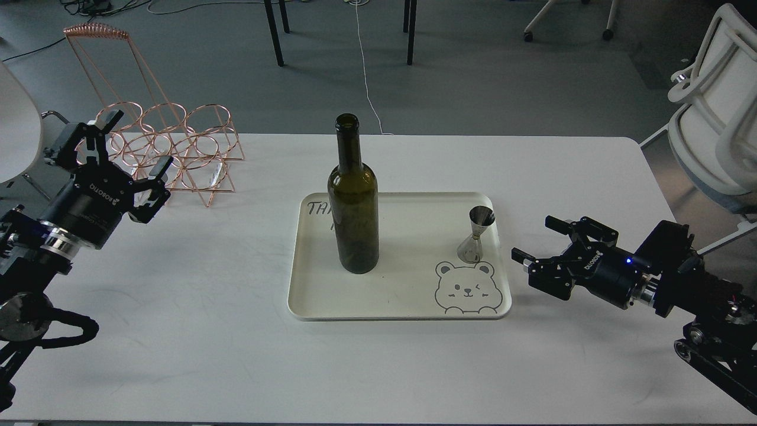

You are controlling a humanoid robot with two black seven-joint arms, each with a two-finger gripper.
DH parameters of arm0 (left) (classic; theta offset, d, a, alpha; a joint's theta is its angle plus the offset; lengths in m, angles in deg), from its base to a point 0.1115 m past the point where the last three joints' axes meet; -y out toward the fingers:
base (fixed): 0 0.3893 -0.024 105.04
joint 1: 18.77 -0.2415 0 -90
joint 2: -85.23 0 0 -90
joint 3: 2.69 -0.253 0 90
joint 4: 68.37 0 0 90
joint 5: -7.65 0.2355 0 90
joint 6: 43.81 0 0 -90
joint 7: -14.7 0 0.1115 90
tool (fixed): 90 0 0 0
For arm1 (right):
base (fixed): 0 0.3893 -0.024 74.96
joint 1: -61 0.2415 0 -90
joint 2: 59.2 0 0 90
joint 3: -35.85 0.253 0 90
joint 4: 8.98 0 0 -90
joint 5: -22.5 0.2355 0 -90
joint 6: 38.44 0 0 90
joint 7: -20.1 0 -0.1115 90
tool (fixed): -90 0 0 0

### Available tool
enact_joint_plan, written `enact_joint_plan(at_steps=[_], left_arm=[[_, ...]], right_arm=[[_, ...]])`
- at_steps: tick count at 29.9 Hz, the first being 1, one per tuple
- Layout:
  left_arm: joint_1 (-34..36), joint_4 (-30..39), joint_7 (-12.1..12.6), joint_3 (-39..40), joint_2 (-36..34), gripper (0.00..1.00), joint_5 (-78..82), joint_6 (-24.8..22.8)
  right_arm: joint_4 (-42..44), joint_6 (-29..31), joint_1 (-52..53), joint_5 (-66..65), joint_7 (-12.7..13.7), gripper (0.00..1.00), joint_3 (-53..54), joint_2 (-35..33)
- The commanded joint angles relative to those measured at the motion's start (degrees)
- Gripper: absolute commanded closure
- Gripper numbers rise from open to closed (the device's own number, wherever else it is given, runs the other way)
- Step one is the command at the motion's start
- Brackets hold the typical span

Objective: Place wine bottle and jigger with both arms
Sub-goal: 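Grasp the steel jigger with the right gripper and lift it, then carry the jigger off the tray and set it on the table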

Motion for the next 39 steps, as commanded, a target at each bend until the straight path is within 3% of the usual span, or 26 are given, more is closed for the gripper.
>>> enact_joint_plan(at_steps=[1, 12, 13, 16, 19, 21, 26, 39], left_arm=[[-0.01, 0.01, -0.01, 0.19, -0.03, 0.02, 0.0, 0.0], [-0.01, 0.01, -0.01, 0.54, -0.03, 0.02, -0.09, 0.0], [-0.01, 0.1, -0.01, 0.54, -0.03, 0.02, 0.0, 0.0], [-0.01, 0.01, -0.01, 0.54, -0.03, 0.02, 0.0, 0.0], [-0.01, 0.01, -0.01, 0.54, -0.12, 0.02, -0.09, 0.0], [-0.01, 0.1, -0.01, 0.54, -0.12, 0.02, -0.09, 0.0], [-0.01, 0.1, -0.01, 0.62, -0.03, 0.02, 0.0, 0.0], [0.07, 0.1, -0.01, 0.62, -0.12, 0.02, 0.0, 0.0]], right_arm=[[4.83, -2.21, 2.32, -1.91, 0.0, 0.01, -0.71, 4.9], [14.77, -4.58, 6.89, -1.91, 0.0, 0.09, -4.22, 14.75], [15.47, -5.11, 7.07, -1.91, 0.0, 0.13, -4.84, 15.37], [16.88, -6.34, 8.12, -1.91, 0.0, 0.41, -6.51, 16.69], [17.15, -6.52, 8.13, -1.91, 0.0, 0.62, -6.6, 16.95], [17.15, -6.52, 8.3, -1.91, 0.0, 0.72, -6.6, 16.87], [16.98, -6.87, 8.48, -1.91, 0.0, 0.81, -6.6, 16.6], [9.94, -9.74, 7.78, -1.91, 0.0, 0.81, 1.56, 9.67]])
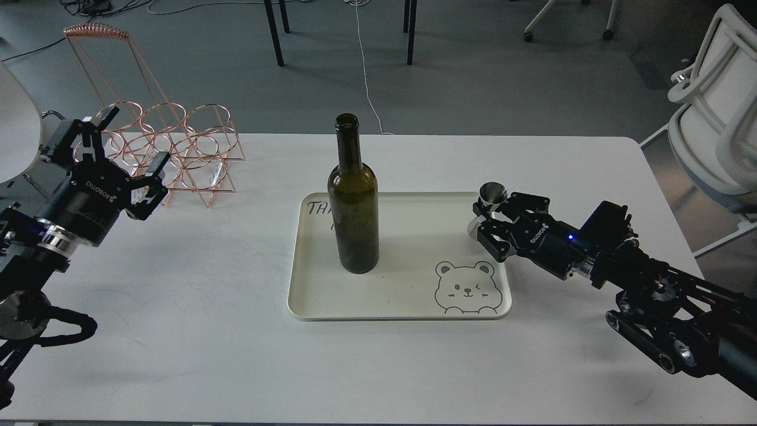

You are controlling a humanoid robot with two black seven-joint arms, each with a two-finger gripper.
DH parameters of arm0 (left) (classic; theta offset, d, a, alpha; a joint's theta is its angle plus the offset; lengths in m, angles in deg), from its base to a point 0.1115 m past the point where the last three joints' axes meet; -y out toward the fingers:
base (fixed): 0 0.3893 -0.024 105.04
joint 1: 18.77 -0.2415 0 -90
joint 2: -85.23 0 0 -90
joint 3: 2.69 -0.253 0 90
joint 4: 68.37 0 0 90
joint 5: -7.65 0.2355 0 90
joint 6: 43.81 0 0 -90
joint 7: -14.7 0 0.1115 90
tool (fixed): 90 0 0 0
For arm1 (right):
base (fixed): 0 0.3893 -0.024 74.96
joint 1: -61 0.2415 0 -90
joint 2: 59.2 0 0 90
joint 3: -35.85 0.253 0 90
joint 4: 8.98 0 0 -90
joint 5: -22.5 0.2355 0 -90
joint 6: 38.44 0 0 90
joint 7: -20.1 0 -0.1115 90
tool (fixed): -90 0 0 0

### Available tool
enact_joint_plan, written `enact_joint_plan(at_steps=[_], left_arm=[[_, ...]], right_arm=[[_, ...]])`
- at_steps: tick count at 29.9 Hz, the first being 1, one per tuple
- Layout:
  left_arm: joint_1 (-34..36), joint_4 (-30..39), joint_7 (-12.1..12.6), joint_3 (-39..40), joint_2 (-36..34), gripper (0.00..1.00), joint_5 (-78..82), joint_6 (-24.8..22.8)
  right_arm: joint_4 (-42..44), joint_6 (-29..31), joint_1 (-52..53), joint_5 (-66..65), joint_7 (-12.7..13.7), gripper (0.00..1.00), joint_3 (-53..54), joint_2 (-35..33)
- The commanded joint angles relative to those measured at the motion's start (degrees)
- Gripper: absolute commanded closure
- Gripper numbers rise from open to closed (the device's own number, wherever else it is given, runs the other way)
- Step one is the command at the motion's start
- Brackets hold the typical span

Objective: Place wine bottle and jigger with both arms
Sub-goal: 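Carry the jigger off the tray and set it on the table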

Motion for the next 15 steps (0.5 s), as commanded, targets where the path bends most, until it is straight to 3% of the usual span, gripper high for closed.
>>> enact_joint_plan(at_steps=[1, 7, 15], left_arm=[[0.0, -0.01, 0.0, -0.01, -0.05, 0.02, 0.0, 0.0], [0.0, 0.78, 0.0, -0.01, -0.05, 0.02, 0.09, 0.0], [0.0, 1.4, 0.0, -0.09, -0.14, 0.02, 0.17, 0.0]], right_arm=[[-0.96, 0.01, -0.82, 0.0, 0.0, 0.81, 4.07, -3.0], [3.34, 0.01, -3.99, 6.69, 0.0, 0.81, 5.23, -7.83], [10.91, 0.01, -6.97, 12.24, 0.0, 0.81, 4.53, -8.37]])
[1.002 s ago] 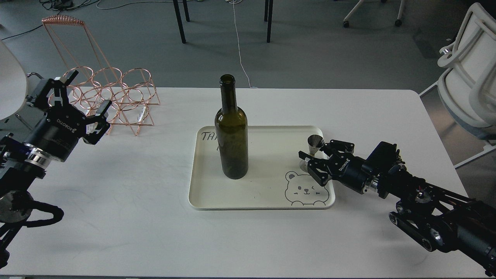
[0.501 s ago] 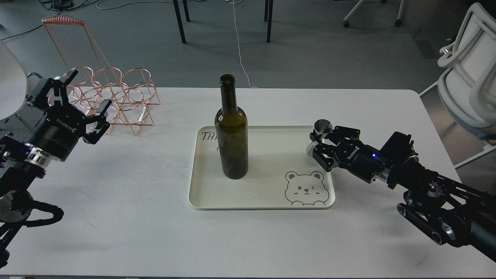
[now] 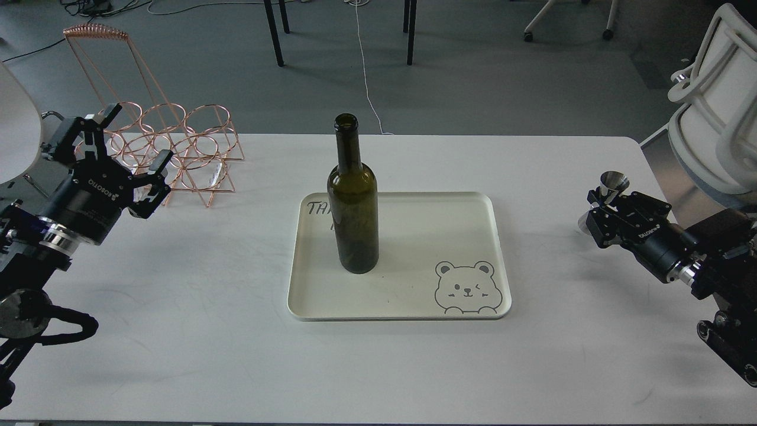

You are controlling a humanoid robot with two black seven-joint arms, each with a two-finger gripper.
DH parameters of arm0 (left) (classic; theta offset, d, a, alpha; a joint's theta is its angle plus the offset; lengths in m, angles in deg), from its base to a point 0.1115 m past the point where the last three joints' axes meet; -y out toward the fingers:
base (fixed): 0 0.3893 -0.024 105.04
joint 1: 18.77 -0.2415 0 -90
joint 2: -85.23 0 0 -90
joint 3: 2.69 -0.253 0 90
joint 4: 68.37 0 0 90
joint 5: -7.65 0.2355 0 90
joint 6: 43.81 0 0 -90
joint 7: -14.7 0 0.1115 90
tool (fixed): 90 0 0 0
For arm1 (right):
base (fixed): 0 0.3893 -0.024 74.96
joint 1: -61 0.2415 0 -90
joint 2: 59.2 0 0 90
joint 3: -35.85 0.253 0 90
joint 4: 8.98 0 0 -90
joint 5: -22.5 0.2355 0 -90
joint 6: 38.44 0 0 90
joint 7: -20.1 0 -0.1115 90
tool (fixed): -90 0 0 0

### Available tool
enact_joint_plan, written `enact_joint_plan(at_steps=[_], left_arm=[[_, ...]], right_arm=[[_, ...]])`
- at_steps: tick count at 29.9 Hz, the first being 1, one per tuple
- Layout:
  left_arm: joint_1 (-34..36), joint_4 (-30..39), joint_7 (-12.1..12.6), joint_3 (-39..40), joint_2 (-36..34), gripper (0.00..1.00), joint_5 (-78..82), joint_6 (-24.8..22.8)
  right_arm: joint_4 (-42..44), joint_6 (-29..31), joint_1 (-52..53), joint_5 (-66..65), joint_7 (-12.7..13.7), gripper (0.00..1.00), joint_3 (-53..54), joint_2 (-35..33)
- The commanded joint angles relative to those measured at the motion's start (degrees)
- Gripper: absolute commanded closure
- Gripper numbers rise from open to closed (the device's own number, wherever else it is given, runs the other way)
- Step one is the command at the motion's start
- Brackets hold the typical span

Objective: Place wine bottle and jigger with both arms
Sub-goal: 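Carry the jigger off the tray and set it on the table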

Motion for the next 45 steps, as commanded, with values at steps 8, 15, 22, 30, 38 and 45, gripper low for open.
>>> enact_joint_plan(at_steps=[8, 15, 22, 30, 38, 45], left_arm=[[-0.01, 0.9, 0.09, -0.12, 0.07, 0.02, 0.46, 0.0], [0.08, 0.9, 0.09, -0.12, -0.02, 0.02, 0.99, 0.0], [0.08, 0.9, 0.09, -0.12, 0.16, 0.02, 1.08, 0.0], [0.08, 0.9, 0.09, -0.12, 0.07, 0.02, 1.08, 0.0], [0.52, 0.9, 0.09, -0.21, 0.07, 0.02, 1.86, 0.0], [0.52, 0.81, 0.09, -0.3, 0.16, 0.02, 3.63, 0.0]], right_arm=[[4.1, 0.01, -2.55, 1.1, -0.01, 0.8, -0.32, 0.64], [4.81, 0.01, -2.55, 1.1, -0.01, 0.79, -0.32, 1.34], [4.72, 0.01, -2.28, 1.1, -0.01, 0.76, -2.17, 1.78], [4.64, 0.01, -2.28, 1.1, -0.01, 0.6, -2.26, 1.69], [3.41, 0.01, -2.63, 1.1, -0.01, 0.16, -2.34, 0.64], [-3.35, 0.01, -5.53, 4.86, -0.01, 0.1, -6.64, -8.05]])
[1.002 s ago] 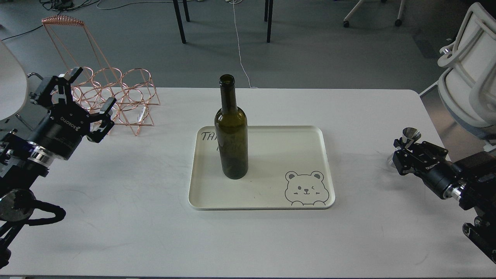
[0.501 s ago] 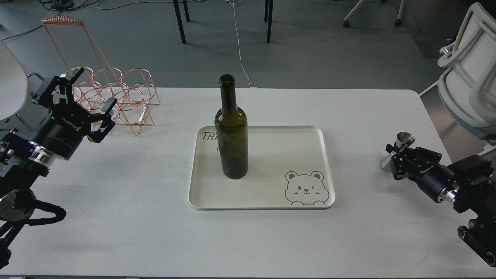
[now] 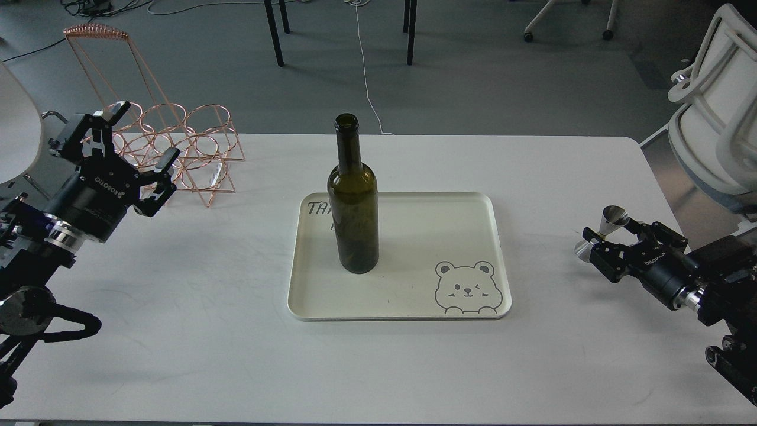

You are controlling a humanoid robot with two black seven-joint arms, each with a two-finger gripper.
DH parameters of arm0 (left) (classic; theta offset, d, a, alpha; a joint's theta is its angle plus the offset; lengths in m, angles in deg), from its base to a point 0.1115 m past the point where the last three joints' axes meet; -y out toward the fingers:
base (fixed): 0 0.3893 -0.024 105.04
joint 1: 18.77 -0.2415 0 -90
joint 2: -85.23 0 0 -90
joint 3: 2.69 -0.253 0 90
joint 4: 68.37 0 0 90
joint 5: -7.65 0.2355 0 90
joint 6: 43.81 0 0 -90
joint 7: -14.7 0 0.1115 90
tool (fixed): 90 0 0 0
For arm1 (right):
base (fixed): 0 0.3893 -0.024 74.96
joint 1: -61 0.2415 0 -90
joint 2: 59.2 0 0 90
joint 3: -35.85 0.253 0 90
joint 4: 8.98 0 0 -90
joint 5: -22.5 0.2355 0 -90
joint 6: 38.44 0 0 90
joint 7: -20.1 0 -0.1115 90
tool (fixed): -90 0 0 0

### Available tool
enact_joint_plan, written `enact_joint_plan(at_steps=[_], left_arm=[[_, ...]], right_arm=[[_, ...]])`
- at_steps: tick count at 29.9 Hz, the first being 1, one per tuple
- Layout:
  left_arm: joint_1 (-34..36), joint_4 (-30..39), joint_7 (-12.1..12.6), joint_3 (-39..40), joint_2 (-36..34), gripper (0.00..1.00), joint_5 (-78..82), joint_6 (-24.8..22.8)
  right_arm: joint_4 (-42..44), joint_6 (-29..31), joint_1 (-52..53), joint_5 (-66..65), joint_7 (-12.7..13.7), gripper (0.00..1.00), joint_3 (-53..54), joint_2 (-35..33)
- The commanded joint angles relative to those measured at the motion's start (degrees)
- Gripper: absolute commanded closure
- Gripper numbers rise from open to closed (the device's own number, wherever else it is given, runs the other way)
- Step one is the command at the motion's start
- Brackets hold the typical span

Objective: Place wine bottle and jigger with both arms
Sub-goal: 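Carry the jigger off the tray and set it on the table, then reach the left gripper to the neck of the green wine bottle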

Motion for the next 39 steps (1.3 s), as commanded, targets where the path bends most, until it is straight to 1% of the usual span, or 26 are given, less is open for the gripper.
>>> enact_joint_plan(at_steps=[1, 4, 7, 10, 12, 13, 16, 18, 23, 26, 28, 30, 34, 37, 39], left_arm=[[0.01, 0.02, 0.0, -0.02, 0.02, 0.02, 0.49, 0.0], [0.01, 0.02, 0.0, -0.02, -0.07, 0.02, 0.49, 0.0], [0.01, 0.02, 0.0, -0.02, -0.16, 0.02, 1.19, 0.0], [0.01, 0.37, -0.18, 0.07, -0.33, 0.02, 5.14, 0.0], [0.01, 2.21, -0.26, 0.16, -0.86, 0.02, 8.3, 0.0], [0.01, 3.26, -0.53, 0.16, -1.56, 0.02, 9.88, 0.0], [0.09, 6.77, -3.77, 0.42, -2.7, 0.02, 15.15, 0.0], [0.53, 8.36, -5.06, 1.12, -3.49, 0.02, 19.46, 0.0], [1.94, 12.32, -5.06, 3.75, -4.2, 0.02, 36.67, 0.0], [3.08, 16.35, -5.06, 4.02, -5.25, 0.02, 47.92, 0.0], [4.48, 19.34, -5.06, 3.76, -5.96, 0.02, 55.65, 2.59], [6.06, 22.33, -5.06, 3.5, -6.05, 0.02, 64.69, 4.44], [9.14, 26.21, -5.06, 2.79, -5.61, 0.02, 81.58, 5.5], [12.48, 26.39, -5.06, 1.57, -5.43, 0.02, 88.98, 5.68], [15.98, 25.86, -5.06, -2.02, -5.08, 0.02, 91.89, 5.85]], right_arm=[[-5.66, 0.0, -2.64, 4.14, 0.0, 0.1, -3.51, -5.98], [-13.91, 0.0, -5.11, 10.46, 0.0, 0.08, -7.64, -13.44], [-24.02, 0.0, -6.17, 20.2, 0.0, 0.08, -11.86, -20.74], [-33.77, 0.0, -5.99, 32.07, 0.0, 0.08, -13.54, -25.14], [-39.23, 0.0, -5.12, 39.28, 0.0, 0.08, -13.36, -26.99], [-41.51, 0.0, -4.5, 43.14, 0.0, 0.07, -12.84, -27.35], [-45.39, 0.0, 1.02, 55.61, 0.0, 0.07, -12.13, -27.36], [-45.67, 4.94, 5.76, 65.09, 0.0, 0.07, -12.13, -26.83], [-43.74, 22.16, 14.39, 90.77, 0.0, 0.07, -11.96, -24.64], [-40.67, 31.13, 17.47, 105.17, 0.0, 0.07, -11.08, -21.04], [-36.98, 35.54, 17.74, 112.67, 0.0, 0.06, -10.11, -18.14], [-32.6, 38.36, 17.74, 115.94, 0.0, 0.06, -9.15, -15.33], [-25.46, 39.69, 17.47, 115.95, 0.0, 0.06, -9.06, -11.45], [-23.78, 40.04, 17.47, 115.95, 0.0, 0.06, -9.14, -10.04], [-24.13, 40.04, 17.39, 115.95, 0.0, 0.06, -9.14, -9.78]])
